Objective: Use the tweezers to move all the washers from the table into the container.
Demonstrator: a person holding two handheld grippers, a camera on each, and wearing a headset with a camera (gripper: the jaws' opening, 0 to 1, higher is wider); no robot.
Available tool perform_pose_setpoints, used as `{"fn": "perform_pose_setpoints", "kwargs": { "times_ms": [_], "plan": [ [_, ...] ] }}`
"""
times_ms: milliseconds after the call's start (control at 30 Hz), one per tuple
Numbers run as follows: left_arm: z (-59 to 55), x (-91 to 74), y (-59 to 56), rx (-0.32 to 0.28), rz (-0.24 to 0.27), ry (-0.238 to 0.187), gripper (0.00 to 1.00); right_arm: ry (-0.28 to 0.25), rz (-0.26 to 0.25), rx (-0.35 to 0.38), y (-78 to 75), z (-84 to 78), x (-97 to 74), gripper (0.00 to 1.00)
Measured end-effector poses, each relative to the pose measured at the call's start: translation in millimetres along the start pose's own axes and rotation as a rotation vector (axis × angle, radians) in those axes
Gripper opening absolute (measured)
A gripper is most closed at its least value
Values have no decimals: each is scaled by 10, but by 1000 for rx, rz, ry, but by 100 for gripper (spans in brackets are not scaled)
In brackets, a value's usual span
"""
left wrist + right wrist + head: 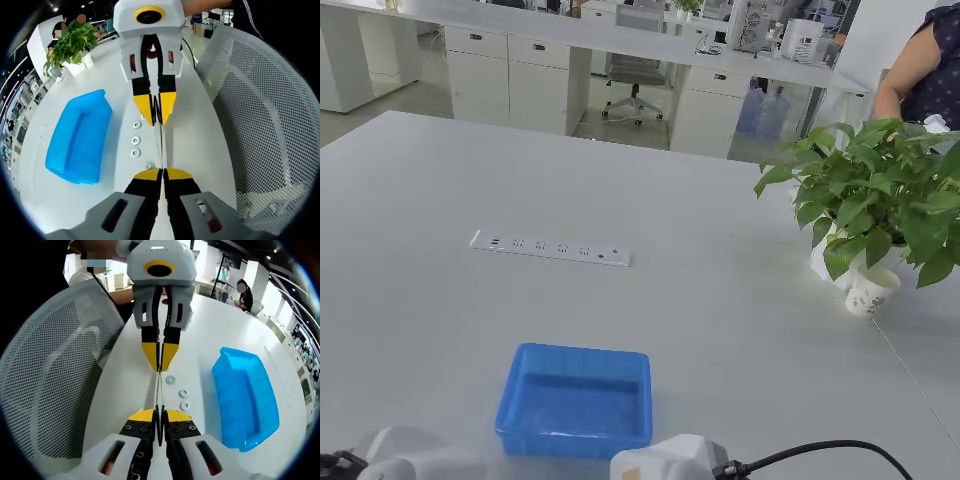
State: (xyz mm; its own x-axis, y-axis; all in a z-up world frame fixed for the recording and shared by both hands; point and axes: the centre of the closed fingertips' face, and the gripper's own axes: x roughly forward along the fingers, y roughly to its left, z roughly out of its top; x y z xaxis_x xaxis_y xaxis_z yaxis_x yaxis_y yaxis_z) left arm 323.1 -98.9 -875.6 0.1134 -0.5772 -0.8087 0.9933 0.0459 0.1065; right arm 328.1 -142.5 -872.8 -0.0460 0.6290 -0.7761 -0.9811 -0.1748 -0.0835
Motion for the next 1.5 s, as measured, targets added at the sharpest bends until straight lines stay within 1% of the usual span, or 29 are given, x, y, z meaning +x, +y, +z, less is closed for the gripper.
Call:
{"fn": "perform_pose_setpoints", "kwargs": {
  "times_ms": [200,233,267,300,333,367,433,567,733,867,933,1100,1167,1333,1500],
  "plan": [
    [0,1,2,-1,3,-4,6,-6,-3,6,-1,5,-10,8],
    [6,4,-11,-31,-5,-8,6,-4,0,6,5,0,-10,8],
    [12,0,4,-24,4,-11,6,-1,1,4,8,-8,-10,7],
    [17,-4,8,-29,6,-12,5,-2,0,5,9,-9,-11,8],
    [26,-12,3,-46,3,-16,5,-3,0,8,12,-9,-12,8],
    [31,-18,7,-47,6,-19,5,0,1,8,16,-17,-13,8],
    [45,-36,7,-63,5,-25,5,-2,2,15,20,-23,-12,8],
    [82,-83,0,-74,3,-30,4,2,5,14,30,-34,-5,8],
    [135,-157,18,-82,11,-32,4,-2,0,16,23,-23,-15,8],
    [204,-223,32,-78,18,-42,4,-5,-4,18,17,-18,-30,8],
    [243,-253,32,-76,17,-54,4,-7,-5,18,17,-23,-35,8],
    [384,-338,35,-64,17,-93,3,-17,-8,27,34,-27,-43,8],
    [433,-366,39,-57,21,-105,3,-26,-12,34,37,-19,-51,8],
    [543,-437,53,-62,26,-148,3,-60,-24,61,30,8,-82,8],
    [635,-471,64,-62,27,-182,3,-78,-28,75,27,26,-90,8]
  ]
}}
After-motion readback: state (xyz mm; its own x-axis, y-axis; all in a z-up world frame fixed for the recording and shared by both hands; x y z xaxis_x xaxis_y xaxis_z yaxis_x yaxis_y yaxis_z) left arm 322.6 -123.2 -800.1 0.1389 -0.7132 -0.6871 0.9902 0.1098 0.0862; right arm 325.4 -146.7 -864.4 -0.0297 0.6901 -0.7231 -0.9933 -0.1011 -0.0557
